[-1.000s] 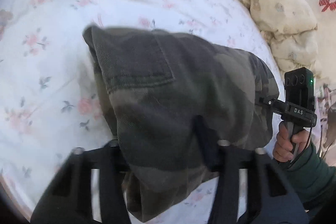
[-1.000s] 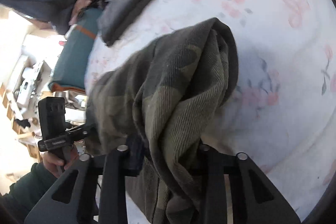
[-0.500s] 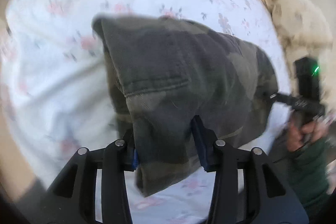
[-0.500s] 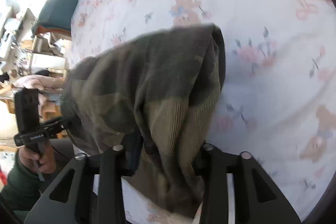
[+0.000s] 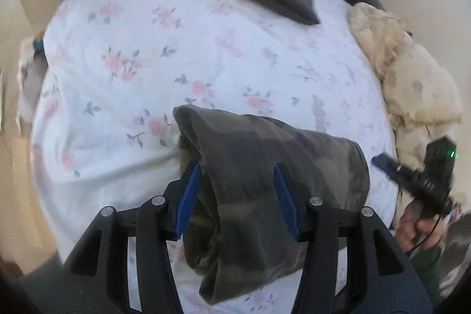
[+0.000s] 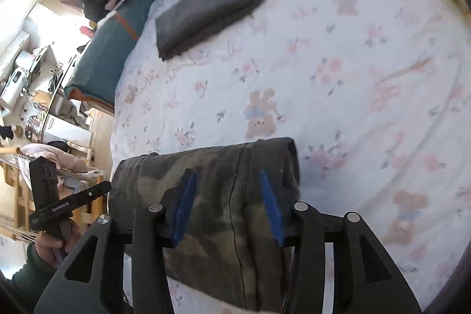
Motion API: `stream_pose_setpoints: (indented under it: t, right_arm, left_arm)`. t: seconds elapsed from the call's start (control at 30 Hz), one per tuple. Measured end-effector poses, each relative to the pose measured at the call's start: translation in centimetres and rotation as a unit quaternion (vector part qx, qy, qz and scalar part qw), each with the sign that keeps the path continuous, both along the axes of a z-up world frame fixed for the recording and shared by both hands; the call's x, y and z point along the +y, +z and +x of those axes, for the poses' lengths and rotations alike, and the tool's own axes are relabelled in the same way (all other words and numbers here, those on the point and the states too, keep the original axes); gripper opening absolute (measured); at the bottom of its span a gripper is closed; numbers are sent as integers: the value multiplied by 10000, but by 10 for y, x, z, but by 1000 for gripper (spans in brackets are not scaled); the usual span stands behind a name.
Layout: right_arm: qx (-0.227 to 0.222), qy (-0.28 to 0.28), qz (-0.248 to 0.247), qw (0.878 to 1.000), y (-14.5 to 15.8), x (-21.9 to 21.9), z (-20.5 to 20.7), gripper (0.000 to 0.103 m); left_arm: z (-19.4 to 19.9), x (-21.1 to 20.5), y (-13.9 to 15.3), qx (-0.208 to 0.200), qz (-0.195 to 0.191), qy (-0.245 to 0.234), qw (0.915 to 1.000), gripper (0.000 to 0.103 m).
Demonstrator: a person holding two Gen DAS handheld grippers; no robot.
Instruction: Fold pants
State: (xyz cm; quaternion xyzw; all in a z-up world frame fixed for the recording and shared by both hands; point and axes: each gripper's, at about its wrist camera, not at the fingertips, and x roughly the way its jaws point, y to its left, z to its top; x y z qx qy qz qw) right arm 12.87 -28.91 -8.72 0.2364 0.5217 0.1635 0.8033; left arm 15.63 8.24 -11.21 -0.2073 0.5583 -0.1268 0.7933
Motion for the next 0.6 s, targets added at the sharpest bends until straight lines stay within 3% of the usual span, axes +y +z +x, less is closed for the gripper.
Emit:
stream_pose_setpoints:
  t: [0.07,0.13,0.17,0.3,0.47,0.57,0.6]
  right_arm:
    - [261,32,77,9996,-21,3,9,28]
    - [216,48,-103,9997,-26,9,7,7]
    - [141,125,-193,9996,-24,11,6,5]
    - [-493,132,-534,9973,2,10,-3,2]
    - [-173,287,-1195,9923,-21,27,4,2]
    - [-97,171,-981,9950,-22,16,2,3]
    - [-126,138,-982,9950,-20,15,0,4]
  left_arm:
    - [6,2,-9,118,-142,172,9997,44]
    - [9,-3,-9,98,-211,58,9997,13]
    - [10,-13,-3,-103,283,-162,9994,6]
    - [8,-14,7,-351,693,-208,9968,3]
    - [19,-11,-4,-281,973,-43,9948,3]
    - [23,1,1,-349,1271,278,9909,3]
    - [21,4,4,-402,1191,325,9915,3]
